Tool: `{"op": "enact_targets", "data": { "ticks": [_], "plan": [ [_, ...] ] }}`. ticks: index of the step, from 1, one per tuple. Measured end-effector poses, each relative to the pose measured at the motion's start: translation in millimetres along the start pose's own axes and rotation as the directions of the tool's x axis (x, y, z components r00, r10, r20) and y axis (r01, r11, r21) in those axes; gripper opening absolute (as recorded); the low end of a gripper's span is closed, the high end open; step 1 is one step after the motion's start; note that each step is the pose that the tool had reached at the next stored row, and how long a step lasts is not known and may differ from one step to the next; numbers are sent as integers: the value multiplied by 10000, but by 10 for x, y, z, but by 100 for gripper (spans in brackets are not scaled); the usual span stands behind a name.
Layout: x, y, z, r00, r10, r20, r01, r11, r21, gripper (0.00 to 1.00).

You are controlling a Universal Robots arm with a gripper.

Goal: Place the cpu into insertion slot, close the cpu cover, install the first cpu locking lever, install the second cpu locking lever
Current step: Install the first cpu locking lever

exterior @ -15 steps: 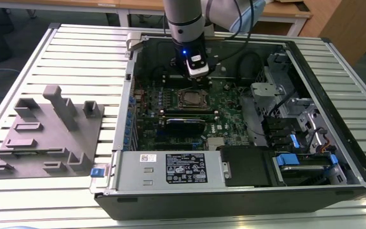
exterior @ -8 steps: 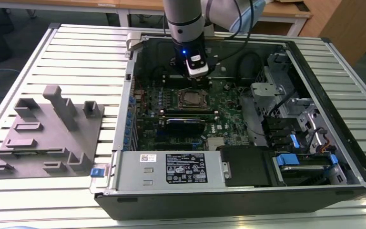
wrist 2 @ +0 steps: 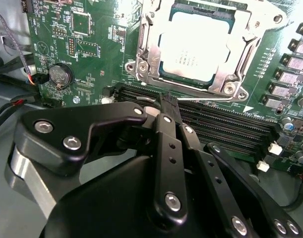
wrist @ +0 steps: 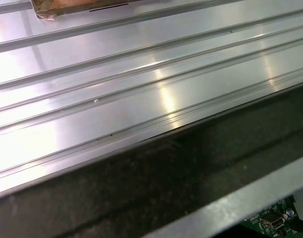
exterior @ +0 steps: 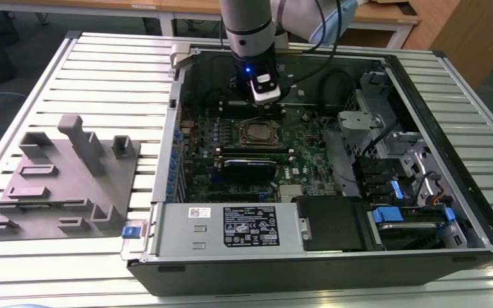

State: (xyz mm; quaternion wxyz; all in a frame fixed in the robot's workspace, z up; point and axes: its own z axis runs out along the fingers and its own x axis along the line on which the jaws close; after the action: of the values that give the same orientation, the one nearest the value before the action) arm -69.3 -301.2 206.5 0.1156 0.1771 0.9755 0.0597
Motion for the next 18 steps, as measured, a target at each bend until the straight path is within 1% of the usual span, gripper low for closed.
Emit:
{"op": "enact_targets", "data": {
  "ticks": [3,10,15,18],
  "plan": [
    [0,0,0,10000,9,-10,-9,10000,-31,11],
    [3,-2,0,10000,14,-18,-14,10000,-54,11],
    [13,-5,-1,10000,15,-17,-15,10000,-69,11],
    [14,-6,3,10000,15,2,-15,10000,-74,11]
  ]
}}
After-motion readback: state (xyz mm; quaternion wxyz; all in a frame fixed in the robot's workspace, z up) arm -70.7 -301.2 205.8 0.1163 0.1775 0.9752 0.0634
